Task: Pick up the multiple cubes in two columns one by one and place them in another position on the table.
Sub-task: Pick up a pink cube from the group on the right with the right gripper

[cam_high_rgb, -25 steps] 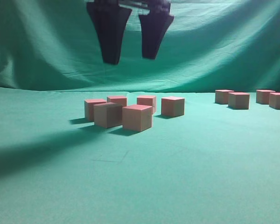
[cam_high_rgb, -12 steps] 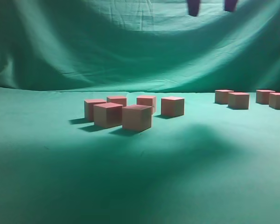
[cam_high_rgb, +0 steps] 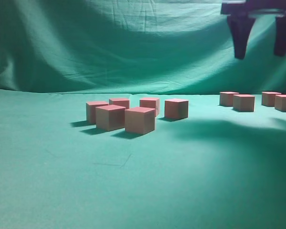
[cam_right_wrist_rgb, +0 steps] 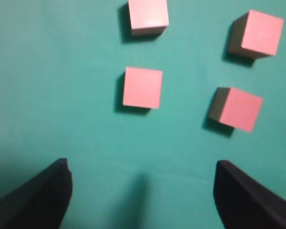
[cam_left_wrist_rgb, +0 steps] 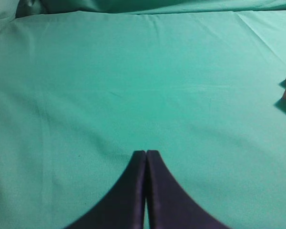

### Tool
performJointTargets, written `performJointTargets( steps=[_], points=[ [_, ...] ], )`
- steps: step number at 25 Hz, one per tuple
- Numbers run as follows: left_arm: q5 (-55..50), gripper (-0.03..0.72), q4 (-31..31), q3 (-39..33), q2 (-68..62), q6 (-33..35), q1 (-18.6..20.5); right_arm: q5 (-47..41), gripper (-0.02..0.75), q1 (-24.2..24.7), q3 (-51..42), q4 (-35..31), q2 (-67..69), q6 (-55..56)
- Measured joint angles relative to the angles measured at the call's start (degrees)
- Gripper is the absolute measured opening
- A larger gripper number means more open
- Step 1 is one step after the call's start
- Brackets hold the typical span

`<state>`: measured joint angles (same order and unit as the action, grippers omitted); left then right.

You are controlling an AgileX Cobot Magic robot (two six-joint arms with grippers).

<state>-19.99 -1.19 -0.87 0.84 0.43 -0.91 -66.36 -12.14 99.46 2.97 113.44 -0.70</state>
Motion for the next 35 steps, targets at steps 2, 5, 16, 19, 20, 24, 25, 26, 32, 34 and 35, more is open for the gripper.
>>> performJointTargets(
  steps=[2,5,16,19,20,24,25,26,32,34,35],
  points=[
    [0.00,0.000,0.00,0.00,0.00,0.00,0.00,3.18,0.597,0.00,-0.08,-0.22,1.77,-0.11],
    [0.00,0.000,0.00,0.00,0.00,0.00,0.00,6.82,0.597,0.00,-0.08,0.10,4.47,-0.19],
    [0.00,0.000,0.00,0.00,0.00,0.00,0.00,13.82,0.545,0.00,-0.08,1.23,11.73,-0.19],
    [0.00,0.000,0.00,0.00,0.00,0.00,0.00,14.16,0.545,0.00,-0.08,1.23,12.23,-0.19],
    [0.00,0.000,0.00,0.00,0.00,0.00,0.00,14.31,0.545,0.00,-0.08,1.23,12.45,-0.19],
    [0.00,0.000,0.00,0.00,0.00,0.00,0.00,15.38,0.545,0.00,-0.08,1.12,12.79,-0.19],
    [0.00,0.000,0.00,0.00,0.00,0.00,0.00,15.58,0.545,0.00,-0.08,1.12,12.79,-0.19],
    [0.00,0.000,0.00,0.00,0.00,0.00,0.00,15.58,0.545,0.00,-0.08,1.12,12.79,-0.19],
    [0.00,0.000,0.00,0.00,0.00,0.00,0.00,15.19,0.253,0.00,-0.08,0.43,13.64,-0.19],
    [0.00,0.000,0.00,0.00,0.00,0.00,0.00,15.05,0.261,0.00,-0.08,0.43,13.64,-0.19],
    [0.00,0.000,0.00,0.00,0.00,0.00,0.00,13.74,0.261,0.00,0.38,0.43,13.64,-0.19]
  ],
)
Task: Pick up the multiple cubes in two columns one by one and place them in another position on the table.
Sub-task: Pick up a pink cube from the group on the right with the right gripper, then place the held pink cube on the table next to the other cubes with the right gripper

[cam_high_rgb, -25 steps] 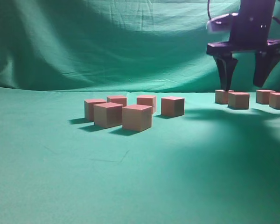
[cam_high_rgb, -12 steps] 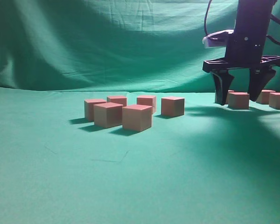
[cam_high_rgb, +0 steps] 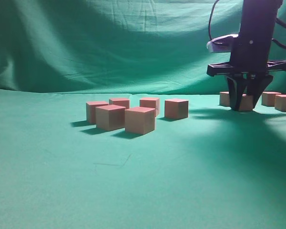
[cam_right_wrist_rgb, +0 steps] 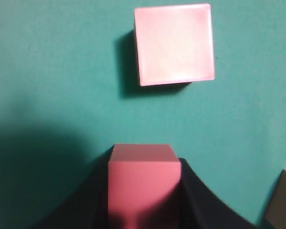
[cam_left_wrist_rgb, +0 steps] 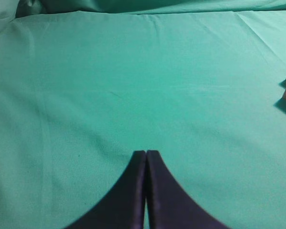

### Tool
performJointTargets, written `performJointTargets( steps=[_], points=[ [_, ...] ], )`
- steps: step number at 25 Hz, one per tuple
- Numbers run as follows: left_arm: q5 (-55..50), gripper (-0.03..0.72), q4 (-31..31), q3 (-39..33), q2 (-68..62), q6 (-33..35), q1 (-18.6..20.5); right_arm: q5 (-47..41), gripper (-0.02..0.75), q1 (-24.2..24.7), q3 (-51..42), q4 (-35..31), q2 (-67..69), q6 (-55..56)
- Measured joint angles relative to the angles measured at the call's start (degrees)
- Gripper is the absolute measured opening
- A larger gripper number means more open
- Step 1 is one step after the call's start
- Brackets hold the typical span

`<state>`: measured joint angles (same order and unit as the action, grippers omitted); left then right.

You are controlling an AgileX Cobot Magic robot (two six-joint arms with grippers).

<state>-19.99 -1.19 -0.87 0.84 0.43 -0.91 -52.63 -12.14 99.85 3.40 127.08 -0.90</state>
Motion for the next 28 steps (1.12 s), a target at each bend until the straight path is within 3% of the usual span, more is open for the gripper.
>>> performJointTargets(
  steps=[7,15,21,28],
  points=[
    [0.00,0.000,0.00,0.00,0.00,0.00,0.00,-8.49,0.261,0.00,5.65,-2.75,-7.21,0.00],
    [0.00,0.000,0.00,0.00,0.00,0.00,0.00,-18.21,0.261,0.00,6.66,-15.02,-20.53,-0.27],
    [0.00,0.000,0.00,0.00,0.00,0.00,0.00,-18.45,0.261,-3.82,-4.18,-19.03,-30.59,-5.23],
    [0.00,0.000,0.00,0.00,0.00,0.00,0.00,-15.22,0.261,-15.80,-23.30,-19.42,-40.00,-11.31]
  ],
)
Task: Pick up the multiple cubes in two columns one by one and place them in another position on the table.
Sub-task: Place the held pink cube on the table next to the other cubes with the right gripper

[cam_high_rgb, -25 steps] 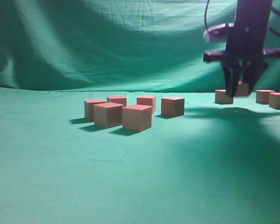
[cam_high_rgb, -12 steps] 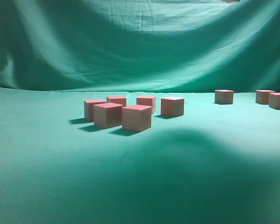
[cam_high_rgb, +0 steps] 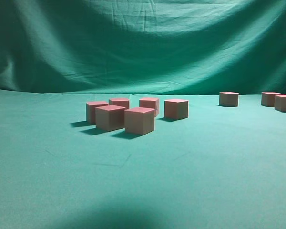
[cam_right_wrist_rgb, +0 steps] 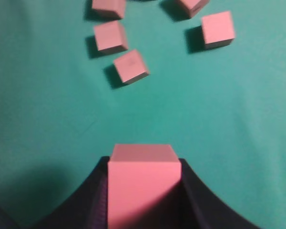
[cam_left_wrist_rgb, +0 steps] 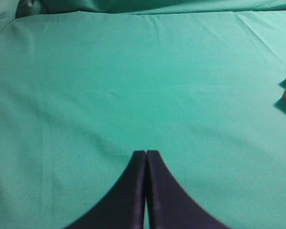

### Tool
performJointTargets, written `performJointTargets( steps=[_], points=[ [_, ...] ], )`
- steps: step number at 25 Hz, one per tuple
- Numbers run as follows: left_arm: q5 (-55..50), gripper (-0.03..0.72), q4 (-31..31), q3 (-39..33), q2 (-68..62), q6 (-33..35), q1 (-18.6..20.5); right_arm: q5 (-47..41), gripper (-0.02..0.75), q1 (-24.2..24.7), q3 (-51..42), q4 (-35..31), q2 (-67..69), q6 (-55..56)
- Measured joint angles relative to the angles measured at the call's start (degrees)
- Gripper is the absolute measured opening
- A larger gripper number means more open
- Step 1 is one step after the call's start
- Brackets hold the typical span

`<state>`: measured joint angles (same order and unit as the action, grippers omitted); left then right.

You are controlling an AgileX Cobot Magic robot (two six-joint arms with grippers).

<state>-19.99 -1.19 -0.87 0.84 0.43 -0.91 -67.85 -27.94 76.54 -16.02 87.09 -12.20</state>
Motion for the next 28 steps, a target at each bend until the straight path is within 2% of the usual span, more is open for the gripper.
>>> performJointTargets(
  steps=[5,9,17,22,28],
  points=[
    [0.00,0.000,0.00,0.00,0.00,0.00,0.00,6.82,0.261,-7.61,-8.24,-0.25,0.27,-0.44],
    [0.00,0.000,0.00,0.00,0.00,0.00,0.00,10.10,0.261,-11.34,-9.34,-0.76,4.06,-0.44],
    [0.00,0.000,0.00,0.00,0.00,0.00,0.00,16.74,0.261,-11.95,-9.43,-0.36,12.92,4.00],
    [0.00,0.000,0.00,0.00,0.00,0.00,0.00,20.98,0.261,-11.95,-9.43,5.35,16.01,14.50],
    [0.00,0.000,0.00,0.00,0.00,0.00,0.00,21.65,0.261,-11.95,-9.43,12.40,17.17,24.50]
  ],
)
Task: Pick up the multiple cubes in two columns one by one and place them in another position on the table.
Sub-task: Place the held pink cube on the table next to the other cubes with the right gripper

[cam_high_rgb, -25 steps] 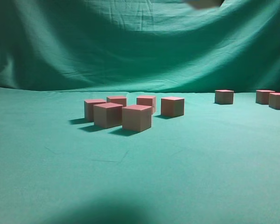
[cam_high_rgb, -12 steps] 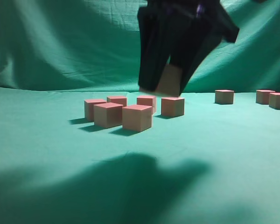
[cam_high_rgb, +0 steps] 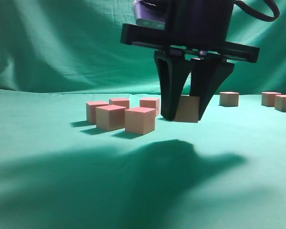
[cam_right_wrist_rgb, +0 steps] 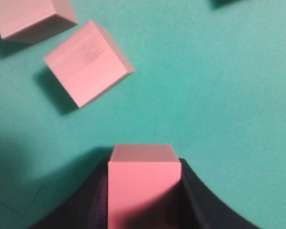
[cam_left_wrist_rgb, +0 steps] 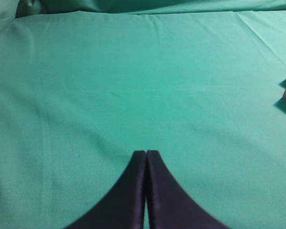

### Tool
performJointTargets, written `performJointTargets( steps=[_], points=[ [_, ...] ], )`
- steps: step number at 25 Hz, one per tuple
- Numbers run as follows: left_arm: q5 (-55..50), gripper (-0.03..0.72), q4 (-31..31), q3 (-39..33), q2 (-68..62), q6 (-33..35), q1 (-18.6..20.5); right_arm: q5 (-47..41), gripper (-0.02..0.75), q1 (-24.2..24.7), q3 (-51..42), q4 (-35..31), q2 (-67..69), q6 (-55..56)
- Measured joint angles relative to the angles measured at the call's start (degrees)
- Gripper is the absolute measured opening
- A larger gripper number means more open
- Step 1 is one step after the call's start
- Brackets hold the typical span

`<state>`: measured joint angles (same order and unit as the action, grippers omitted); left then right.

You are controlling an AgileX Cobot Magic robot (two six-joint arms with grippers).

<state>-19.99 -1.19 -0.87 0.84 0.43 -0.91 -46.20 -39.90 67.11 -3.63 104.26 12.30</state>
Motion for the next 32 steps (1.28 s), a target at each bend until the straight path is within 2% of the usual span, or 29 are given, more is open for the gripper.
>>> performJointTargets(
  steps=[32],
  points=[
    [0.00,0.000,0.00,0.00,0.00,0.00,0.00,4.69,0.261,-1.73,0.00,2.14,3.78,2.00]
  ],
)
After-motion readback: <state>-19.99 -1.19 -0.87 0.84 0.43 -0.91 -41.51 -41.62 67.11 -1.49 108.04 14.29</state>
